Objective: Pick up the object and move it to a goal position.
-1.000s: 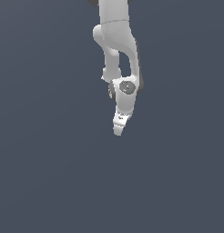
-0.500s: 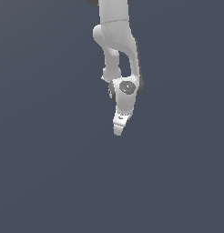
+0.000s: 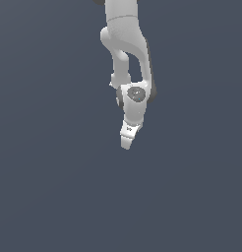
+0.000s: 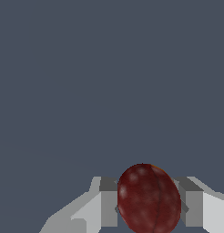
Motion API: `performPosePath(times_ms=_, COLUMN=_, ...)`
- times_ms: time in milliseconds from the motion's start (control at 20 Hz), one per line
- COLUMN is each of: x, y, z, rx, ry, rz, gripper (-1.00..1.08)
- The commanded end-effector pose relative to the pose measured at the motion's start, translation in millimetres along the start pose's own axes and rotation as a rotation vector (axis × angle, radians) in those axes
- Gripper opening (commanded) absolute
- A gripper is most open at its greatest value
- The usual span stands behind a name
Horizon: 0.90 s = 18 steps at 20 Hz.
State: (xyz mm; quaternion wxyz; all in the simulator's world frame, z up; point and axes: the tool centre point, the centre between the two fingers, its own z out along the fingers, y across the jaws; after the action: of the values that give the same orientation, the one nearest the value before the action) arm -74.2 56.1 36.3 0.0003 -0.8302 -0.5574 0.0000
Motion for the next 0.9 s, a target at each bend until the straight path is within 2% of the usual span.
performPosePath(times_ms=0, x=1, y=12, z=-10, rx=0.000, ry=0.001, rz=0.000, gripper=-1.00)
performPosePath(times_ms=550, x=7, y=83, z=-67, rx=0.001, ry=0.002, rz=0.000, gripper=-1.00)
performPosePath(times_ms=850, x=10, y=112, z=-89, rx=0.000, ry=0.001, rz=0.001, gripper=-1.00)
